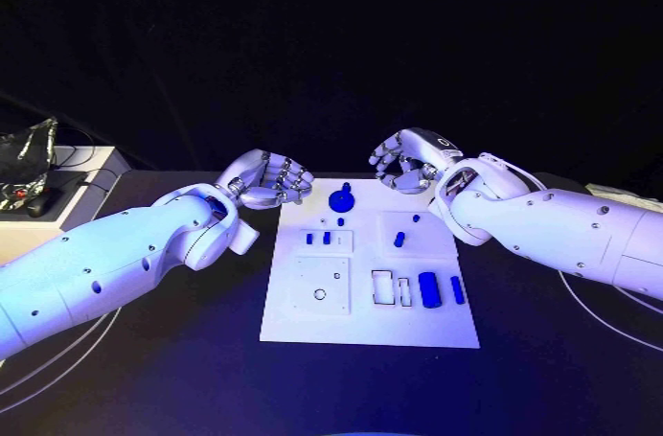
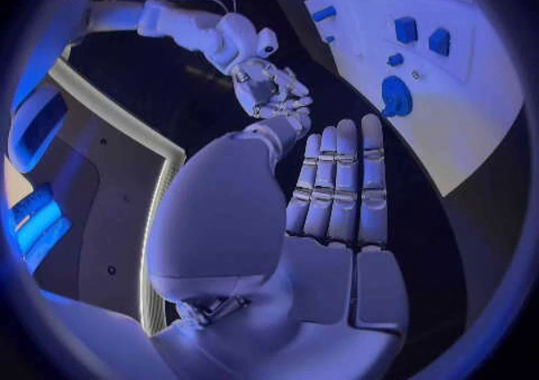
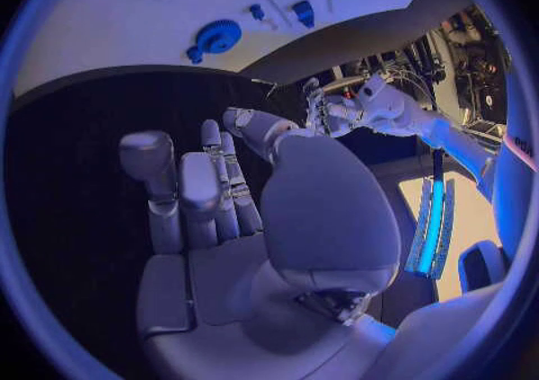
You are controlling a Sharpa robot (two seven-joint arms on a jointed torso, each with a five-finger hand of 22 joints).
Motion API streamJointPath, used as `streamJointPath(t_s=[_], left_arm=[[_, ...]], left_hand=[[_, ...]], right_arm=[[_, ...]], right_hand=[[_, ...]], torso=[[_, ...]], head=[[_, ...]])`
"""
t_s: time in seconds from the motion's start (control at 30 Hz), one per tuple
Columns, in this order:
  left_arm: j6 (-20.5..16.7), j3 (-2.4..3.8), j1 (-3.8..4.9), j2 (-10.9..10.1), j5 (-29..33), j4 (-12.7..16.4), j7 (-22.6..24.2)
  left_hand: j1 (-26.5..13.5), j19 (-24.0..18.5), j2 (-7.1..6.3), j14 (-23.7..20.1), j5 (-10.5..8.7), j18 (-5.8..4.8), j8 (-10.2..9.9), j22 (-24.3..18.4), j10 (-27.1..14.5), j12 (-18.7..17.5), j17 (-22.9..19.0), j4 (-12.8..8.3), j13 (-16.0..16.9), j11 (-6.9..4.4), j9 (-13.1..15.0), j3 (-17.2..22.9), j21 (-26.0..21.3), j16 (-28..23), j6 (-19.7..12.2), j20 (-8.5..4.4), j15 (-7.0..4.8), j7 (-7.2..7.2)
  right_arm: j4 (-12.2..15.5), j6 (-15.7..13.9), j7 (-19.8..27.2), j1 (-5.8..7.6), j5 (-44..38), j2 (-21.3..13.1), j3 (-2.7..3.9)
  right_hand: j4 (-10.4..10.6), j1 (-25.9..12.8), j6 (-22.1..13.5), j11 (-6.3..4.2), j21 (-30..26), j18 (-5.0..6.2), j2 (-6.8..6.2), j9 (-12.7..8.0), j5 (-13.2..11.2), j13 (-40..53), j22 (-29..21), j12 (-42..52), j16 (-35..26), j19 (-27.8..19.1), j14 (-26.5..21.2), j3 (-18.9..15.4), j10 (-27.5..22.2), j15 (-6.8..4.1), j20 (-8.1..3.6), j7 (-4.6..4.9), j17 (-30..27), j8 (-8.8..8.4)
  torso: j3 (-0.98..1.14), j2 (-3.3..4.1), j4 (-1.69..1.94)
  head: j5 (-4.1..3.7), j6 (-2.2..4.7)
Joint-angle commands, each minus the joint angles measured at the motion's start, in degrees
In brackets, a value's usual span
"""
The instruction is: Assemble the parts on the task board
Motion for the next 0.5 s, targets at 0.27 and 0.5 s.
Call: streamJointPath(t_s=[0.27,0.5], left_arm=[[3.82,-1.08,3.46,7.25,-32.69,-5.94,-6.21],[6.77,-3.47,5.8,11.0,-40.91,-8.6,-7.97]], left_hand=[[-1.89,-4.0,-1.85,-3.9,-0.34,0.47,-2.89,-9.49,2.16,-7.65,-6.35,-0.45,-0.63,1.64,-1.89,1.43,-14.72,-12.43,0.98,4.46,2.92,-0.79],[-1.95,-1.37,-2.11,-3.54,-0.4,0.85,-3.26,-12.84,2.93,-9.12,-7.93,-0.52,-0.56,1.68,-1.98,1.77,-18.76,-16.62,1.29,5.03,3.23,-0.6]], right_arm=[[-1.3,-6.66,9.62,0.36,20.5,-0.23,0.04],[-1.73,-5.82,11.59,0.59,27.44,-0.45,0.07]], right_hand=[[-0.42,0.67,-0.67,0.81,-21.04,3.78,0.16,0.51,-0.01,-0.36,-16.99,-0.14,-27.38,-14.8,-11.5,-0.08,-0.98,0.75,0.11,0.66,-23.34,-0.74],[-0.58,0.94,-1.15,1.77,-28.03,3.5,0.81,0.56,0.4,-0.45,-21.1,-0.1,-41.62,-20.25,-14.63,-1.08,-2.74,2.43,2.39,1.34,-30.29,-1.23]], torso=[[0.1,0.19,-0.12],[0.14,0.1,-0.24]], head=[[-0.28,-0.12],[-0.33,-0.55]])
